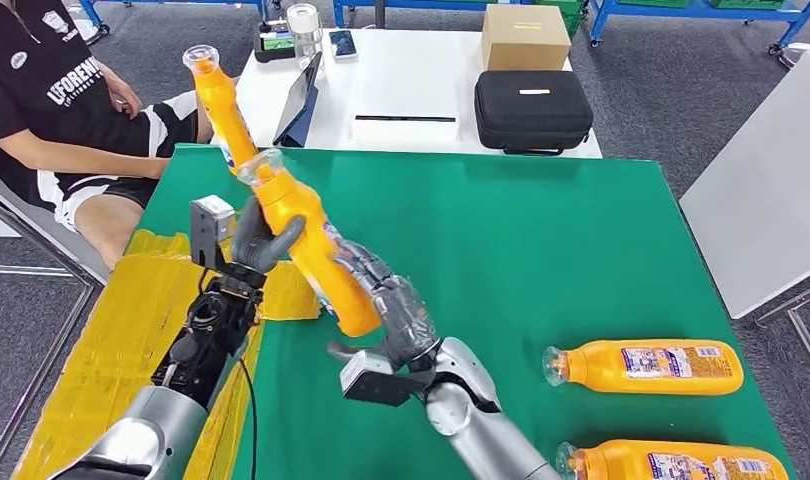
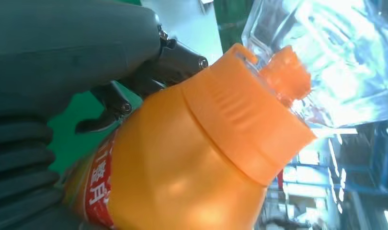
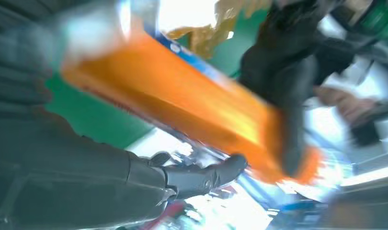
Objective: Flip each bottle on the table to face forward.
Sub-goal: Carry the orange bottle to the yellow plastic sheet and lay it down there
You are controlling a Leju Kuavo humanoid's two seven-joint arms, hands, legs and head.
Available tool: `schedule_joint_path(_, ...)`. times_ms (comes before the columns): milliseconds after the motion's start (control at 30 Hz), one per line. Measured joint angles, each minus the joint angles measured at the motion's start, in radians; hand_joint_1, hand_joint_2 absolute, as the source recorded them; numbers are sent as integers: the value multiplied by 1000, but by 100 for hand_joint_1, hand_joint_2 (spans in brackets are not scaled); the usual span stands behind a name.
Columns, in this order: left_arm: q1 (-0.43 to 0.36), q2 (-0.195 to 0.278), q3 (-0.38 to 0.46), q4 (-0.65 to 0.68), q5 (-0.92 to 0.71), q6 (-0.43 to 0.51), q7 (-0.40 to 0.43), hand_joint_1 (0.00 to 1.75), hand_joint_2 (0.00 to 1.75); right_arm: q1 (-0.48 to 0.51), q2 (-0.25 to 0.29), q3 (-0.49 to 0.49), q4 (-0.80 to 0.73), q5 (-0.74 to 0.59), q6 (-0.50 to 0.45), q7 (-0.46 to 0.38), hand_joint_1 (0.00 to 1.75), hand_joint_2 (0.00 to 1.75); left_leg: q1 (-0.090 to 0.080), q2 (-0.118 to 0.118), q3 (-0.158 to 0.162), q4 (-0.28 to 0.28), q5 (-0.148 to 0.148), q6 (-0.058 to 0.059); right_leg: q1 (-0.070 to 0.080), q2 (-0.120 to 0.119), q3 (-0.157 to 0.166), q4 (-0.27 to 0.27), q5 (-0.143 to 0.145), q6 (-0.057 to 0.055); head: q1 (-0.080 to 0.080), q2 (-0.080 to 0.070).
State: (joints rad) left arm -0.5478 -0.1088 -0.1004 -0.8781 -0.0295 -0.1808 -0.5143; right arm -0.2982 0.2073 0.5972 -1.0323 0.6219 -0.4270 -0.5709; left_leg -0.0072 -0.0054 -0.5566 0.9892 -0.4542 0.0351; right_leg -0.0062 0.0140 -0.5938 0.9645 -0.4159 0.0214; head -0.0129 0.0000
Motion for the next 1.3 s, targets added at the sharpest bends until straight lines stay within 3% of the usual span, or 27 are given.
schedule_joint_path(100, 8, 16, 20, -6, -15, 31, -1, 175, 175, 24, -23, 4, -62, 21, -2, 12, 0, 175, 0, -4, -1, 0, 0, 0, 1, -3, 0, 0, 0, 0, 0, 0)
schedule_joint_path(267, 32, 38, 51, -68, -145, 195, 12, 175, 175, 64, -72, -21, -153, 29, -26, 25, 0, 175, 0, -3, -1, 0, 0, 0, 1, -3, 0, 0, 0, 0, 1, 0)
schedule_joint_path(500, 45, 69, 95, -142, -313, 336, 9, 175, 175, 112, -111, -64, -237, 29, -59, 25, 0, 175, 0, -3, -2, 0, 0, 0, 1, -3, 0, 0, 0, 0, 0, 0)
schedule_joint_path(667, 54, 97, 95, -183, -662, 573, 27, 175, 175, 156, -129, -90, -302, 47, -94, 30, 0, 175, 0, -3, -1, 0, 0, 0, 1, -3, -1, 0, 0, 0, 0, 0)
schedule_joint_path(767, 55, 122, 73, -191, -1011, 725, 127, 175, 175, 181, -137, -107, -338, 59, -106, 37, 0, 175, 0, -3, -1, 0, 0, 0, 2, -3, -1, 0, 0, 0, 0, 0)
schedule_joint_path(833, 49, 147, 45, -182, -1270, 788, 240, 175, 175, 193, -142, -116, -358, 64, -108, 39, 0, 175, 0, -3, -1, 0, 0, 0, 2, -3, -1, 0, 0, 0, 0, 0)
schedule_joint_path(900, 35, 180, -9, -159, -1454, 806, 375, 175, 175, 202, -144, -125, -372, 68, -108, 39, 0, 175, 0, -3, -1, 0, 0, 0, 2, -3, 0, 0, 0, 0, 1, 0)
schedule_joint_path(1000, 4, 238, -134, -118, -1528, 797, 499, 175, 175, 209, -146, -132, -385, 73, -107, 39, 0, 175, 0, -2, -1, 0, 0, 0, 2, -3, 0, 0, 0, 0, 0, 0)
schedule_joint_path(1200, -21, 295, -260, -79, -1540, 783, 533, 175, 175, 215, -147, -134, -395, 75, -107, 39, 0, 175, 0, -2, -1, 0, 0, 0, 2, -3, 0, 0, 0, 0, 0, 0)
schedule_joint_path(1300, -47, 323, -332, -55, -1540, 730, 579, 175, 175, 216, -147, -139, -395, 76, -102, 39, 0, 175, 0, -3, -1, 0, 0, 0, 2, -3, 0, 0, 0, 0, 1, 0)
